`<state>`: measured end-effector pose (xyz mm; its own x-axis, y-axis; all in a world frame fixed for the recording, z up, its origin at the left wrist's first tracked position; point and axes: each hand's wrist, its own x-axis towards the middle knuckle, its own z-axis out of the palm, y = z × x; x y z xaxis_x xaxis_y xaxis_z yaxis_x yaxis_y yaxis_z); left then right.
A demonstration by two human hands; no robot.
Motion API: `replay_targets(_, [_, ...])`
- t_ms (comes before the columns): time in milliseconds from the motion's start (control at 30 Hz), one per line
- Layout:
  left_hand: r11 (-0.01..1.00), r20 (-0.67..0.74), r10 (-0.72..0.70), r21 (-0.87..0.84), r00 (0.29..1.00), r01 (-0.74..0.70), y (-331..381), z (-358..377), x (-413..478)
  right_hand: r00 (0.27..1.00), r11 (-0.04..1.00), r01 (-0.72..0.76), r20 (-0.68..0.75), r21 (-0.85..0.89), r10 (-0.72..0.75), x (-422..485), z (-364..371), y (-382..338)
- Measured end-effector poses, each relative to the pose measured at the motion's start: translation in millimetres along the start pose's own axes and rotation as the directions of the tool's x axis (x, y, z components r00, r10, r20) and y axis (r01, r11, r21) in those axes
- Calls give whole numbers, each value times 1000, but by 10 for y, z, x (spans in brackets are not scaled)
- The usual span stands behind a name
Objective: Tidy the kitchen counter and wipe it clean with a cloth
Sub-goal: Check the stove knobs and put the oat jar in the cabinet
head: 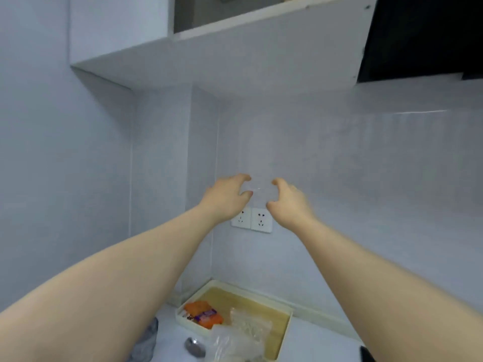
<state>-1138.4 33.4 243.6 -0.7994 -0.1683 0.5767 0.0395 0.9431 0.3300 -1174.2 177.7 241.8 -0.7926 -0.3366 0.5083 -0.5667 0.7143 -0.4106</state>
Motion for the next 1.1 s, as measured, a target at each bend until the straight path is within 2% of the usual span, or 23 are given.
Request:
replay_targets(200, [994,221,-111,8,969,112,-479,728,-710,957,992,-127,267,22,116,-510,913,380])
replay_targets(333, [983,306,-175,1,936,183,-637,1050,-1059,910,985,-174,381,-8,164,-766,1326,596])
replay_targets(533, [954,439,-292,74,850,290,-981,1511,-1483,815,963,-270,530,-13,236,-1078,1813,880])
replay_targets(700, [898,466,-402,33,788,439,-1054,1766,-1738,755,929,-369,581,-9,305,-1202,2088,1068])
replay_targets(800, [828,498,-507,54,704,558,-1071,1939,-1814,729,907,-420,592,-7,343,-1251,2222,1183])
replay_targets(900, [772,551,-537,15,639,635,-1076,2086,-1879,720,884,-467,586,11,373,-1277,2293,1269])
replay_targets(1000, [748,582,-519,-46,626,662,-1096,2279,-1909,703,867,-498,598,29,384,-1253,2397,1374])
replay_targets(1100, [738,578,-528,-51,622,673,-1116,2401,-1918,735,885,-460,589,70,335,-1226,2508,1429])
